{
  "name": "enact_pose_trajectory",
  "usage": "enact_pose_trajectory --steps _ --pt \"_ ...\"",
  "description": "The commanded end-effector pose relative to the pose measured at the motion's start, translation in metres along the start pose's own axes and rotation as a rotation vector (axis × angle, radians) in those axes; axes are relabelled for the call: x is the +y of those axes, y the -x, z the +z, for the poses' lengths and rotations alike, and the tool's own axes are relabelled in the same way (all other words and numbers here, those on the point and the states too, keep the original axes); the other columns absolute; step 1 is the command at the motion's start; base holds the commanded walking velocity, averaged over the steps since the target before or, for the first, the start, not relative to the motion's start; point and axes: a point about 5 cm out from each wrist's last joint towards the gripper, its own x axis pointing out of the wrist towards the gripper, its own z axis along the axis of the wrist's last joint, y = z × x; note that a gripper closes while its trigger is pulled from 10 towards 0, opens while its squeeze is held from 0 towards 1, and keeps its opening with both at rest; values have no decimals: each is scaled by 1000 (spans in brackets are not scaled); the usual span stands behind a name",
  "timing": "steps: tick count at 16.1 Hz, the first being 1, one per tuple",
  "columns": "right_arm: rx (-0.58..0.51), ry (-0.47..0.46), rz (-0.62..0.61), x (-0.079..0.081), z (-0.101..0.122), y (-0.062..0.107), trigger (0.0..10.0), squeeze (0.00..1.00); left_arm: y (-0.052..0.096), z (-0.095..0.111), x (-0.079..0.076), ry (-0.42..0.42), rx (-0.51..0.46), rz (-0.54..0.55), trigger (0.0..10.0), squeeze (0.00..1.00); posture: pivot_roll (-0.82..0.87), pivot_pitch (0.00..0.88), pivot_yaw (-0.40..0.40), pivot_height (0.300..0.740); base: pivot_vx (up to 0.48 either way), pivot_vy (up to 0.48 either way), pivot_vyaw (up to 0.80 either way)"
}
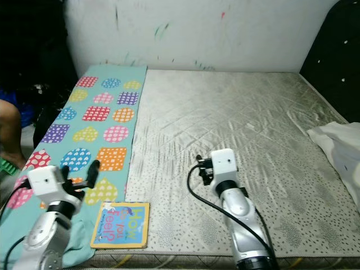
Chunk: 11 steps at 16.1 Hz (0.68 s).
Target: Clean up the room
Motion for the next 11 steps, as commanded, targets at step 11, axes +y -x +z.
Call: enact_pose_trajectory --steps 11 --pt "17 2 2 -2 -2 1 10000 0 -2 -1 0 16 12 17 10000 0 -130 0 -9 740 0 367 0"
